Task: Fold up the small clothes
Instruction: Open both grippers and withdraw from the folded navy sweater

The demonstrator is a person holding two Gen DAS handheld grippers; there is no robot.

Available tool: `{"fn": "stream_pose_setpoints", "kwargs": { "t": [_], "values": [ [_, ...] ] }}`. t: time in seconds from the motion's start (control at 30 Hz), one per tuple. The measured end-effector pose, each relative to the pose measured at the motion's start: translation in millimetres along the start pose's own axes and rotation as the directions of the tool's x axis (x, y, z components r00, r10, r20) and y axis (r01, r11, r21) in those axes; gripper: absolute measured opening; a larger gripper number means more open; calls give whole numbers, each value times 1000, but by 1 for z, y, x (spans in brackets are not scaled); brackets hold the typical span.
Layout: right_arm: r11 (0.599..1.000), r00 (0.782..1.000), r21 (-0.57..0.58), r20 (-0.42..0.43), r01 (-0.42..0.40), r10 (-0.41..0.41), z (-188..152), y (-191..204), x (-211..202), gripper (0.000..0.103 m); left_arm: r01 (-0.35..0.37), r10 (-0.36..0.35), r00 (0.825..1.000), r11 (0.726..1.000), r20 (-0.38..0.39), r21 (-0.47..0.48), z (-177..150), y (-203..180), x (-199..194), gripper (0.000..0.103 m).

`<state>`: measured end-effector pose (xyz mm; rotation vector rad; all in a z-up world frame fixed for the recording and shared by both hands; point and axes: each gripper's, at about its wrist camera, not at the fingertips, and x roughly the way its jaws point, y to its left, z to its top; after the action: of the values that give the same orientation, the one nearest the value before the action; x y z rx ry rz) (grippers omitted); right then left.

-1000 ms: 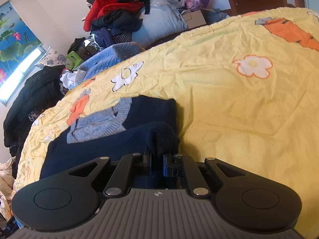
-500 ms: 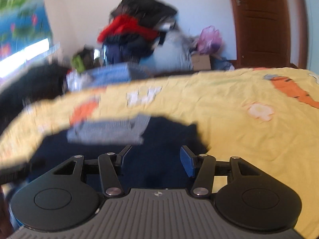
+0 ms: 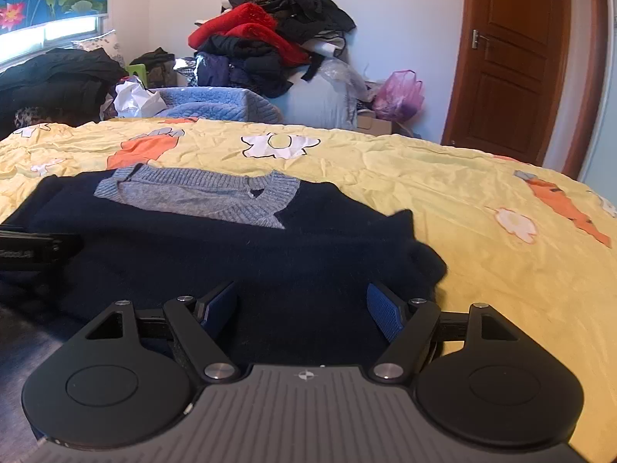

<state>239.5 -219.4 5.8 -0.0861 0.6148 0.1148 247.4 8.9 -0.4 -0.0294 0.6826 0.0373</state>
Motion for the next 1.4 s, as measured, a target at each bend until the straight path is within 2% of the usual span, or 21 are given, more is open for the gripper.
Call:
{"fn": "stream_pose_setpoints", "kwargs": {
  "t": [0.13,0.23,0.33,0.47,0.57,0.7,0.77,0.93,1.03,1.27,1.4],
  "values": [
    [1000,1000,-10,-22,-12,12,-19,7,-14,91,-12,12,1000,1000,0,8,0,-2,-1,93],
    [1000,999,-6,-29,-16,16,-20,7,-12,93,-46,45,999,998,10,41,-3,-7,-14,93],
    [1000,999,-9,-38,-23,23,-19,8,-9,97,22,-23,1000,998,4,51,-11,-6,-35,93],
    [1000,999,-8,-39,-25,25,-20,8,-10,98,50,-50,999,998,-14,43,-26,-6,-50,93],
    [1000,999,-6,-37,-17,17,-21,9,-12,98,24,-23,1000,995,-13,95,-40,-10,-49,95],
    [1000,998,-4,-50,31,-31,-25,16,-27,98,30,-29,999,998,-21,56,-39,-4,-45,101],
    [999,996,28,-91,15,-13,-33,17,-32,101,31,-30,999,998,-21,58,-39,-5,-45,101],
    [997,997,72,-75,13,-8,-41,12,-36,103,17,-15,1000,998,-25,63,-40,-6,-49,101],
    [997,997,70,-75,17,-11,-41,13,-34,103,6,-4,999,999,-42,51,-45,-4,-60,101],
    [997,997,75,-73,14,-9,-40,15,-32,103,70,-69,996,997,-62,10,-75,6,-110,101],
    [997,997,75,-73,19,-13,-41,13,-34,103,32,-29,997,998,-66,47,-90,5,-110,102]
  ]
}}
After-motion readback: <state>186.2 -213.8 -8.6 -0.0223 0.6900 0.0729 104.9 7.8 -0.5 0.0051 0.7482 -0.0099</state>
